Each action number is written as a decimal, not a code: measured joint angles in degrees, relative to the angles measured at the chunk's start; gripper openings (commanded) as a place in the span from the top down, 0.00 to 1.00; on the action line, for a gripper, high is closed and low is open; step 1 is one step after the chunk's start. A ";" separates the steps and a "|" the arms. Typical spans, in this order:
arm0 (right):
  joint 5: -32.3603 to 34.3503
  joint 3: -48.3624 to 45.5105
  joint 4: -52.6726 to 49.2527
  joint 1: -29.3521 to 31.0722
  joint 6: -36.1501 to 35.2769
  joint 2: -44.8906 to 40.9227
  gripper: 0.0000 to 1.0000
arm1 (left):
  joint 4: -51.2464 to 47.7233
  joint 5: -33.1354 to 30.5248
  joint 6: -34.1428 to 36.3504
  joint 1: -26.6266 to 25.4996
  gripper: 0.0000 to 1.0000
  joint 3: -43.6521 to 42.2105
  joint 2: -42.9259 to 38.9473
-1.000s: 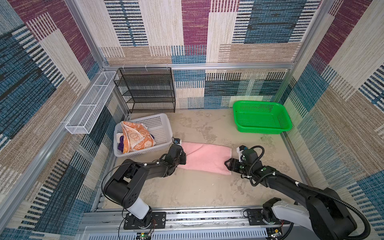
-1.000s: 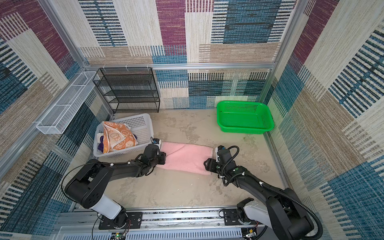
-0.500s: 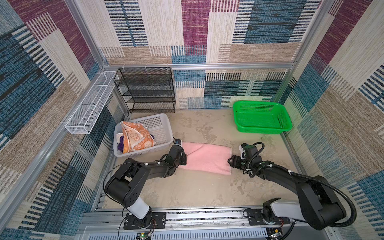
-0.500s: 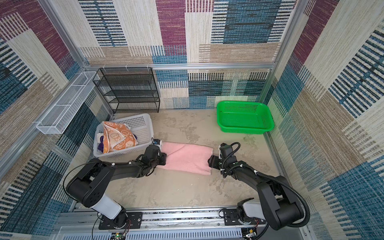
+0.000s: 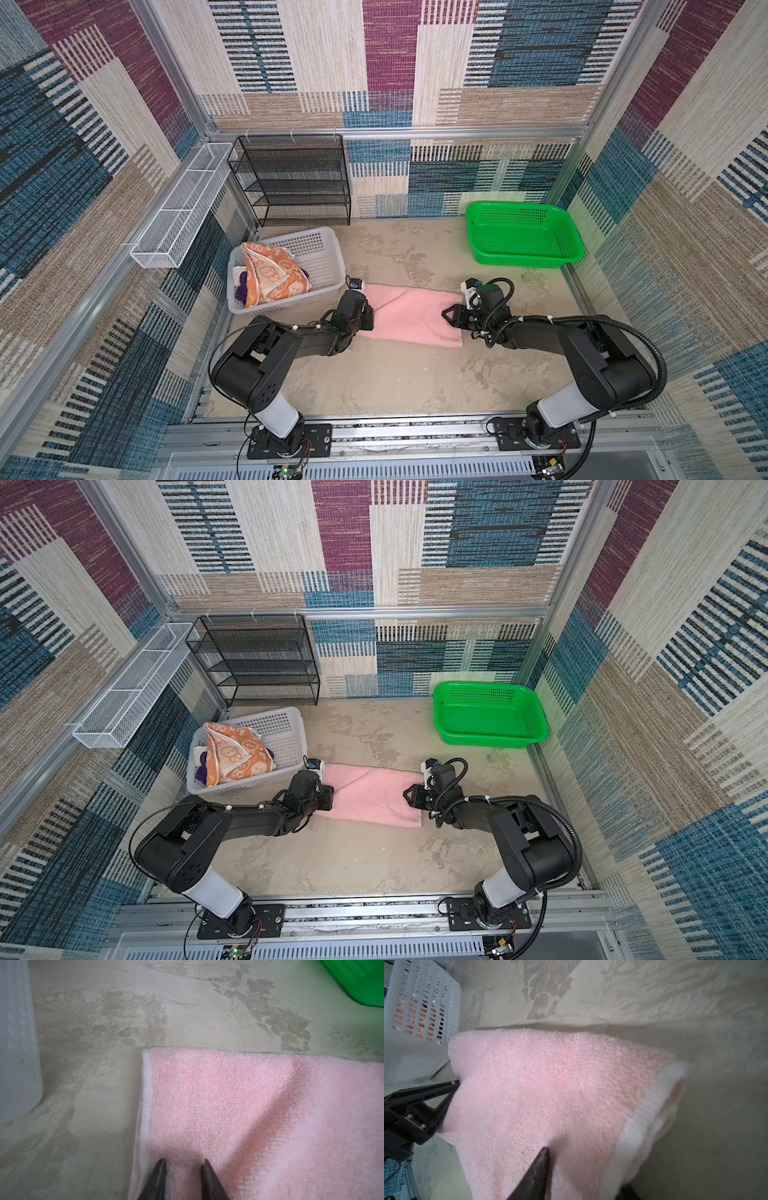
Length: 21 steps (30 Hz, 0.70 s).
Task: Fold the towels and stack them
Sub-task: 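Lift the pink towel with the right gripper and carry it into the green basket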
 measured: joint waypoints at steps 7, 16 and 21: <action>-0.76 7.34 -3.72 0.31 -2.10 2.45 1.00 | 0.33 0.76 0.02 0.00 0.44 -0.02 -0.15; 5.95 31.82 -19.37 -0.59 -11.85 10.43 1.00 | -1.25 2.97 0.17 0.00 0.01 -0.17 -6.51; 7.48 50.58 -31.61 -4.15 -19.04 18.16 1.00 | -2.03 3.26 0.46 0.00 0.01 -0.33 -11.50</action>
